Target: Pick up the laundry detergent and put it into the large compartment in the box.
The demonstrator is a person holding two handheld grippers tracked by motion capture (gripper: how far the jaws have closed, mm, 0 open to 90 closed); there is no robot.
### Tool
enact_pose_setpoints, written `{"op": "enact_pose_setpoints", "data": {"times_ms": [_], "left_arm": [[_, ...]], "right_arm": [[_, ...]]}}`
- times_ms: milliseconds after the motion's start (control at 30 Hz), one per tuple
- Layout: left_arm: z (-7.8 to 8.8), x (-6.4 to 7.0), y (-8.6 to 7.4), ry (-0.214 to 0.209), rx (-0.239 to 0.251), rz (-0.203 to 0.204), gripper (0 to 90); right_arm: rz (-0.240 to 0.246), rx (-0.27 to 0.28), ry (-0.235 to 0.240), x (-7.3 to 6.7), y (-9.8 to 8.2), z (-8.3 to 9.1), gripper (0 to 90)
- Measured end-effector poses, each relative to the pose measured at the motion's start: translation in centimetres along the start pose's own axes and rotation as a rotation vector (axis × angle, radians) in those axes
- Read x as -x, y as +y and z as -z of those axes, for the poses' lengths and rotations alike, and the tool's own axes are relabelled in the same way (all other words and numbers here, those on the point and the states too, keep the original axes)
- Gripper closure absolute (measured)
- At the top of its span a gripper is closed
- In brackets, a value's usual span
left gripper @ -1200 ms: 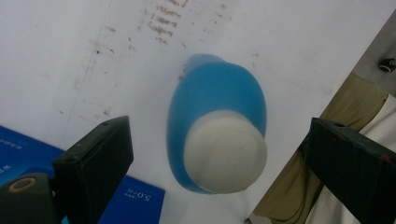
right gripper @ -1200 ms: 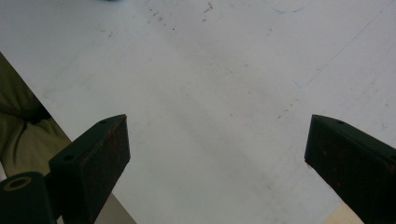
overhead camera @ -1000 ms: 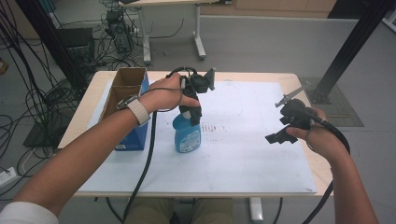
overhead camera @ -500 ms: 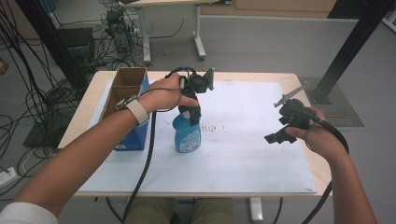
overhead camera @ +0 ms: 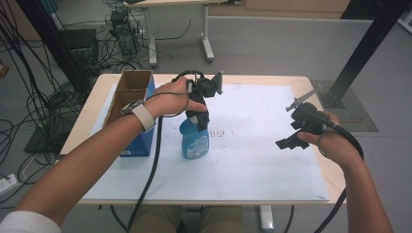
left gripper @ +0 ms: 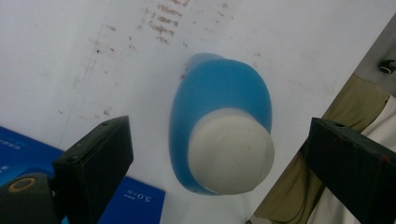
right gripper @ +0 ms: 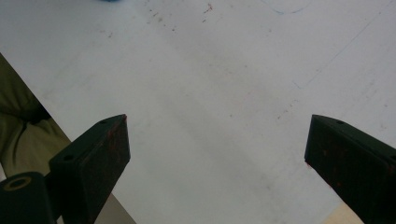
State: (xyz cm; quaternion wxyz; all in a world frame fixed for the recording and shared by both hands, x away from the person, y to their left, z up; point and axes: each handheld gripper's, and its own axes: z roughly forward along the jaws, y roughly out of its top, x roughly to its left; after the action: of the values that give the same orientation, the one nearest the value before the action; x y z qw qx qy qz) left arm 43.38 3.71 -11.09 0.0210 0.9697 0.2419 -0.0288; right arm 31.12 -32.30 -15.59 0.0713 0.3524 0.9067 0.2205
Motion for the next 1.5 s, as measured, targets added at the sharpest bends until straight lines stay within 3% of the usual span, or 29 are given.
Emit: {"op": "enact_pose_setpoints", "data": {"times_ms": [1500], "left_arm": [[-0.43,-0.15,-0.23,-0.001,0.005,-0.001,8.3]], "right_arm": [[-0.003,-0.001,0.0,0.01,-0.02,-0.1,6.7]]}}
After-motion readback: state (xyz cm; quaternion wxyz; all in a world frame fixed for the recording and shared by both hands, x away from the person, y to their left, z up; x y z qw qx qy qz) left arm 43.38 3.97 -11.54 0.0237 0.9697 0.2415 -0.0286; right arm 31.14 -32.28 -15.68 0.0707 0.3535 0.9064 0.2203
